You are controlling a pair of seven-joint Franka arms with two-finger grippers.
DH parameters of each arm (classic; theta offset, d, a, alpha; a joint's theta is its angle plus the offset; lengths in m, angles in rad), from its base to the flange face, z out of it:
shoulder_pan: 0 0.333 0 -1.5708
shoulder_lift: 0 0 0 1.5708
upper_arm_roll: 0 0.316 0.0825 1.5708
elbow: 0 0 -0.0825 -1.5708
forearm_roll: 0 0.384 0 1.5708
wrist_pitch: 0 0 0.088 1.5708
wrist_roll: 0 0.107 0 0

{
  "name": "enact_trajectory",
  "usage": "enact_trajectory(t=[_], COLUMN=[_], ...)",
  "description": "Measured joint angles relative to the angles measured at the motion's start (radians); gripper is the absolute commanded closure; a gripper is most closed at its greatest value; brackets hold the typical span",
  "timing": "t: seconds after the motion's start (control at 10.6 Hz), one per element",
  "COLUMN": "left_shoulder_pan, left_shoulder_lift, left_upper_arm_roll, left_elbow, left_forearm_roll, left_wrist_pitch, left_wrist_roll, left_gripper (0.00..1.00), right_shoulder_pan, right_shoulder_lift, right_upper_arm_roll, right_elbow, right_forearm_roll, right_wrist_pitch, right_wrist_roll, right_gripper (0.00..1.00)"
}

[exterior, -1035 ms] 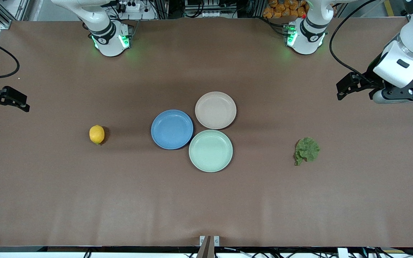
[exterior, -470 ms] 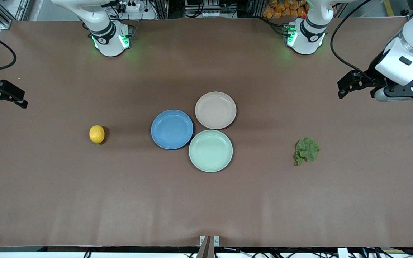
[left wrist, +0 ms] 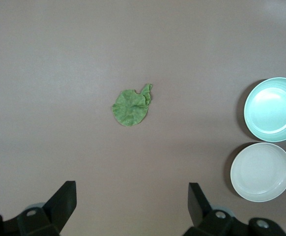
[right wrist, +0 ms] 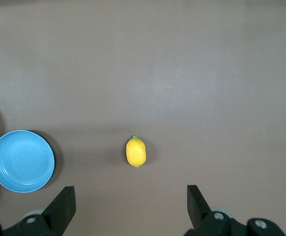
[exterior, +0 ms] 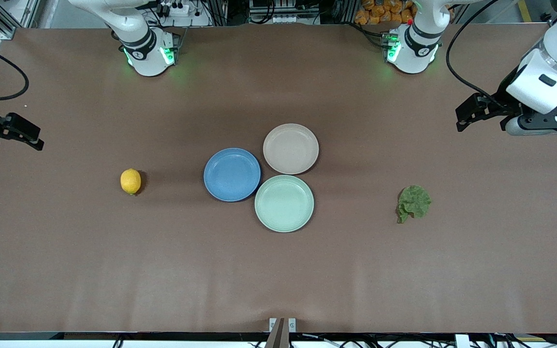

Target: Pick lemon and lettuce from blue and beige plates

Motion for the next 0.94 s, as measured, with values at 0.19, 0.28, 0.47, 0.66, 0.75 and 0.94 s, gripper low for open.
enact_trajectory(t=[0.19, 0.28, 0.47, 0.66, 0.75, 0.94], left_shoulder_pan=[0.0, 0.0, 0.0, 0.0, -0.001, -0.001], left_shoulder_lift=[0.0, 0.0, 0.0, -0.001, -0.001, -0.001], left_upper_arm_roll=[0.0, 0.0, 0.0, -0.001, -0.001, -0.001], left_elbow=[0.0, 0.0, 0.0, 0.0, 0.0, 0.0], left_forearm_roll=[0.0, 0.0, 0.0, 0.0, 0.0, 0.0], left_wrist_pitch=[-0.001, -0.001, -0.002, -0.002, -0.002, -0.002], left_wrist_roll=[0.006, 0.007, 0.007, 0.008, 0.008, 0.008], left_gripper=[0.0, 0.0, 0.0, 0.0, 0.0, 0.0], right_shoulder_pan=[0.001, 0.002, 0.002, 0.004, 0.004, 0.004], right_shoulder_lift=[0.012, 0.014, 0.014, 0.014, 0.014, 0.014], right_upper_arm_roll=[0.002, 0.003, 0.007, 0.012, 0.013, 0.013], right_elbow=[0.0, 0.0, 0.0, 0.0, 0.0, 0.001], right_forearm_roll=[0.0, 0.0, 0.001, 0.001, 0.001, 0.001], right_wrist_pitch=[-0.031, -0.058, -0.089, -0.094, -0.094, -0.094], right_wrist_roll=[0.004, 0.007, 0.008, 0.009, 0.009, 0.009], right_gripper=[0.0, 0.0, 0.0, 0.0, 0.0, 0.0])
